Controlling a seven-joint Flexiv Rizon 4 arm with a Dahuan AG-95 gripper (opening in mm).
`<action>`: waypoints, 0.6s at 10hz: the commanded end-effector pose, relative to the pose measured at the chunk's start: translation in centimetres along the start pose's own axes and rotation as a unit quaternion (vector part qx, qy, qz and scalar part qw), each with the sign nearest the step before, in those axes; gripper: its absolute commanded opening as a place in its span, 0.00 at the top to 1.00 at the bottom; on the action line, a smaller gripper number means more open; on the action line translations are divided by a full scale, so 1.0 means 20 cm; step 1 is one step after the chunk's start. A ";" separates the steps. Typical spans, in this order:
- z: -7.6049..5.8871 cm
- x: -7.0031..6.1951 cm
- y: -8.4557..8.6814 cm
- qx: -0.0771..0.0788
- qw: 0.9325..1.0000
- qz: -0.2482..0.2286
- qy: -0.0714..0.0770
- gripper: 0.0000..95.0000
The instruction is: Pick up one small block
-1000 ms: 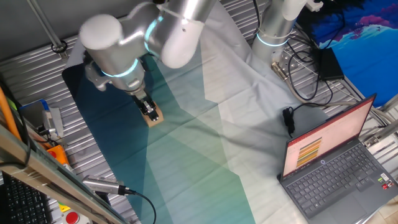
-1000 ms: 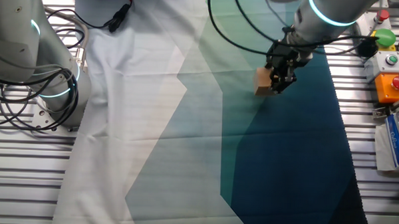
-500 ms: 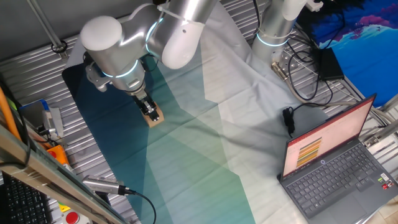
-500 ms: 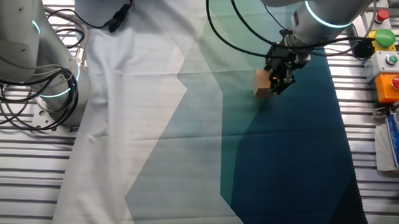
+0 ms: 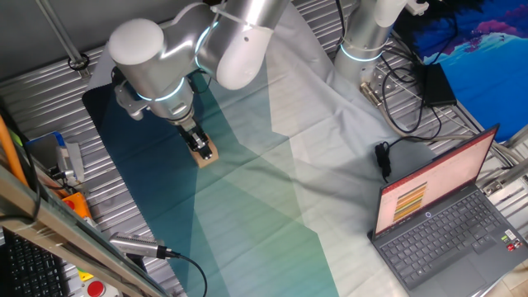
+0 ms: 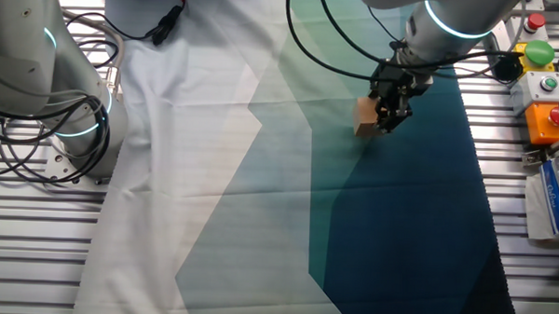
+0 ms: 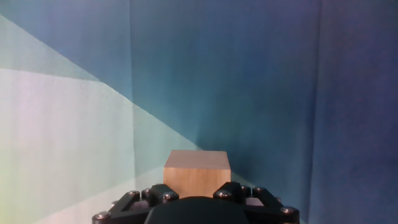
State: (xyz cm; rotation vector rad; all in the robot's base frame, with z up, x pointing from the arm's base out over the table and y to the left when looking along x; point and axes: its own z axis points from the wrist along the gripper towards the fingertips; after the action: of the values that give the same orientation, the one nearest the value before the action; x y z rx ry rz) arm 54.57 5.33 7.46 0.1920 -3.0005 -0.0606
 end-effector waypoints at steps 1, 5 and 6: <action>0.00 0.01 0.00 -0.001 1.000 -0.002 0.000 1.00; -0.01 0.04 0.00 -0.001 1.000 -0.006 0.000 1.00; -0.03 0.04 0.00 0.000 1.000 -0.007 0.002 1.00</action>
State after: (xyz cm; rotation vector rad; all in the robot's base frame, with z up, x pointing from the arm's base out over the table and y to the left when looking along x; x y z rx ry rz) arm 53.72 5.04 8.31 0.2141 -2.9953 -0.0586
